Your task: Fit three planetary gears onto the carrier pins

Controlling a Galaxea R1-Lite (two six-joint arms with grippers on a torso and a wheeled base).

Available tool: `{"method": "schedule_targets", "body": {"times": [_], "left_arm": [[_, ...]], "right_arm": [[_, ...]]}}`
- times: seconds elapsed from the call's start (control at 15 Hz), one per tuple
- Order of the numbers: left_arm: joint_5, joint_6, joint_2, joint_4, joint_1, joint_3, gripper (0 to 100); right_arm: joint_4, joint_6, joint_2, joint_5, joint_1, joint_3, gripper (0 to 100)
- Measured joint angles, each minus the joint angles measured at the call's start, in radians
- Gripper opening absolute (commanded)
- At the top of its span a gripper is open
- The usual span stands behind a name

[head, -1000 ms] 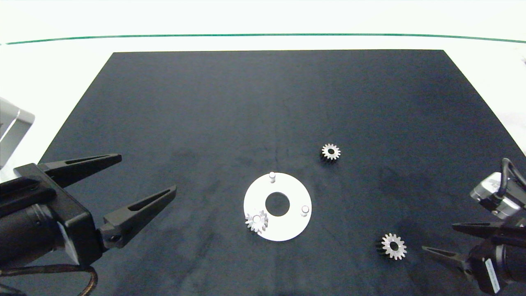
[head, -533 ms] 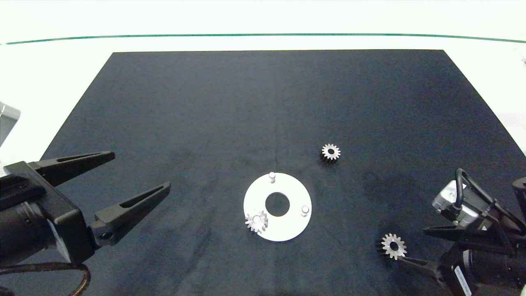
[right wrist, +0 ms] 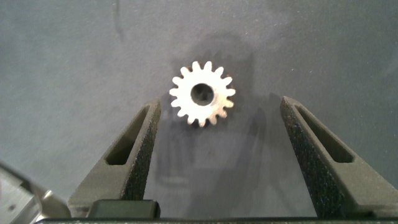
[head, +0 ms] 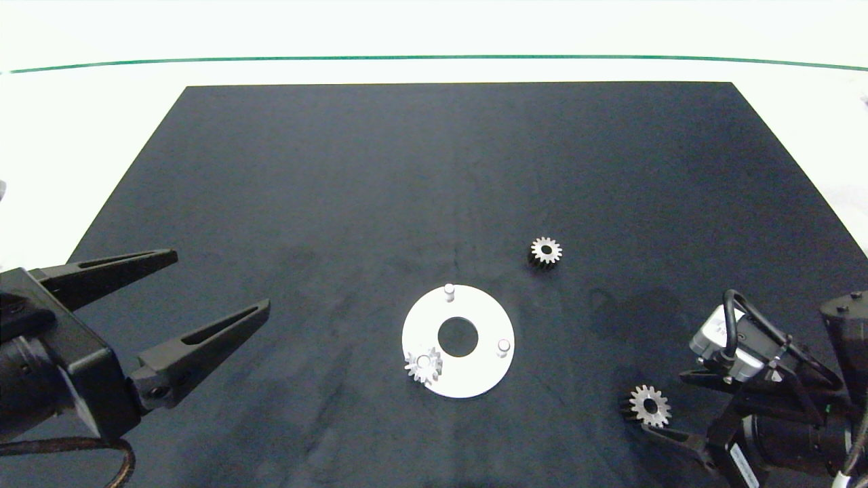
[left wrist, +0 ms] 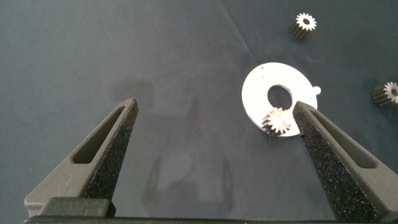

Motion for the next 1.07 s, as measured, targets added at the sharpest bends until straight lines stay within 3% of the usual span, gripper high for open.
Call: {"method": "schedule_targets", "body": {"times": [0.4, 0.67, 1.07], "left_arm": [[0.000, 0.002, -0.011, 0.002, 0.000, 0.003, 100], [0.001, 0.002, -0.012, 0.002, 0.000, 0.007, 100], [0.000, 0.006, -0.013, 0.002, 0.000, 0.013, 100]], "right_arm": [[-0.132, -0.004, 0.044, -0.001, 0.015, 0.073, 76], [-0.141, -0.003, 0.060, -0.001, 0.015, 0.078, 75], [-0.202, -0.002, 0.084, -0.001, 0.013, 0.082, 63]]}}
